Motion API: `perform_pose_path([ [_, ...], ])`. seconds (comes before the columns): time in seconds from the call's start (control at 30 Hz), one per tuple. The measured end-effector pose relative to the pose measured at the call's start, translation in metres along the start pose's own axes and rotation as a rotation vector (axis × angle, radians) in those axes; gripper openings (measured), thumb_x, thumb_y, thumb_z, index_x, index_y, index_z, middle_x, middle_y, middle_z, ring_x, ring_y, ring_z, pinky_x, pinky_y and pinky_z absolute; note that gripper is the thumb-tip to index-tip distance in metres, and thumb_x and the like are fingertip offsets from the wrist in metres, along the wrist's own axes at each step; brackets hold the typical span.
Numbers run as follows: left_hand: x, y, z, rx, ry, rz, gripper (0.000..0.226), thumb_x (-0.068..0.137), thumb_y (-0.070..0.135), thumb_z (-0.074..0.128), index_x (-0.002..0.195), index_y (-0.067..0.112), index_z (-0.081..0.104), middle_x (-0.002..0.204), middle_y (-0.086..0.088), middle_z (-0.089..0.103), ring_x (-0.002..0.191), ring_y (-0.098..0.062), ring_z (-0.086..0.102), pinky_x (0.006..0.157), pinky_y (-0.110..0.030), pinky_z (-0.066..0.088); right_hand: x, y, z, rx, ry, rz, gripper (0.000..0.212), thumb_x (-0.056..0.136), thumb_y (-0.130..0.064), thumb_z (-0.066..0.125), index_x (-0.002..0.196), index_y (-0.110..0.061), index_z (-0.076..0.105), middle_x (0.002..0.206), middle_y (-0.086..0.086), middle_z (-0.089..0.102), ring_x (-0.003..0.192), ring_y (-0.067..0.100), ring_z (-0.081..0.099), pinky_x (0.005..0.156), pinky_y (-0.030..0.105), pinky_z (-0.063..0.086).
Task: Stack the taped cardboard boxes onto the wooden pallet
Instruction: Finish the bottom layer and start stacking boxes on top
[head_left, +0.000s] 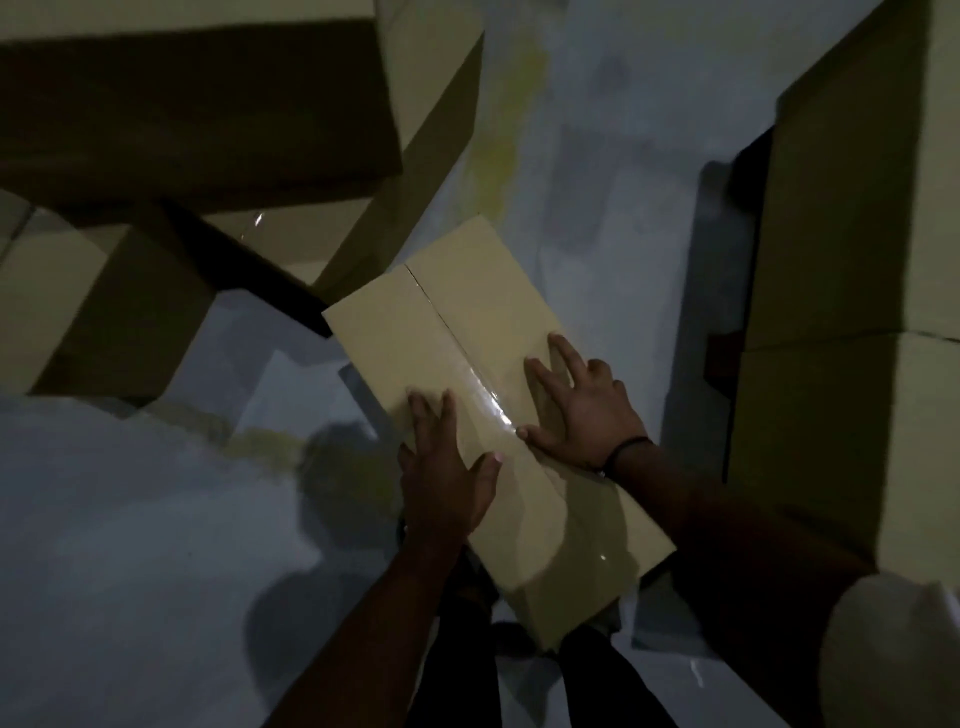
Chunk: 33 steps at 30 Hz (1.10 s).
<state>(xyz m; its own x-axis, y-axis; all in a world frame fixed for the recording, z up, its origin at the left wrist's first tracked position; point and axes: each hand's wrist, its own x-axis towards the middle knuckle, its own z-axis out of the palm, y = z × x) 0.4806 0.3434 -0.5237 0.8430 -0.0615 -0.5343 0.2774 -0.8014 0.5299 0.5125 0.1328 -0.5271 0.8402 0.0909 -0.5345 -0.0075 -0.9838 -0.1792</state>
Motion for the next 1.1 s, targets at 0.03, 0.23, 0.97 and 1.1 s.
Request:
perform_pose_path([
  [0.03,-0.003,0.011,-0.010,0.050,0.009,0.026,0.101,0.084,0.058,0.072,0.163,0.028,0.015,0.170,-0.001,-0.012,0.151,-0.039,0.019,0.117,-0.054,0.029,-0.012,0.000,-0.011,0.007,0.018,0.024,0.094,0.082,-0.080,0.046,0.158,-0.039,0.010,0.168,0.000,-0.010,0.132,0.043,0.033,0.100,0.052,0.043],
  [0.23,-0.039,0.113,-0.093,0.250,0.047,0.151,0.104,0.076,0.083,0.060,0.160,0.036,0.022,0.171,0.004,-0.006,0.144,-0.051,0.026,0.110,-0.061,0.037,-0.098,0.000,-0.113,0.080,0.176,0.175,0.090,0.083,-0.082,0.042,0.157,-0.035,0.022,0.168,0.002,0.003,0.125,0.041,0.039,0.099,0.049,0.045],
  [0.97,-0.128,0.557,-0.161,0.480,-0.150,0.715,0.107,0.066,0.082,0.070,0.155,0.039,0.029,0.170,0.007,-0.004,0.143,-0.054,0.025,0.112,-0.060,0.032,-0.309,0.210,-0.421,0.389,0.495,0.682,0.094,0.073,-0.072,0.069,0.150,-0.035,0.029,0.166,0.001,0.008,0.134,0.045,0.037,0.106,0.052,0.042],
  [1.1,-0.117,0.620,-0.128,0.478,-0.156,0.725,0.106,0.067,0.079,0.072,0.156,0.038,0.030,0.171,0.005,-0.004,0.141,-0.054,0.027,0.112,-0.058,0.032,-0.314,0.276,-0.451,0.415,0.464,0.702,0.091,0.073,-0.071,0.070,0.148,-0.034,0.033,0.165,0.001,0.009,0.135,0.046,0.035,0.105,0.053,0.042],
])
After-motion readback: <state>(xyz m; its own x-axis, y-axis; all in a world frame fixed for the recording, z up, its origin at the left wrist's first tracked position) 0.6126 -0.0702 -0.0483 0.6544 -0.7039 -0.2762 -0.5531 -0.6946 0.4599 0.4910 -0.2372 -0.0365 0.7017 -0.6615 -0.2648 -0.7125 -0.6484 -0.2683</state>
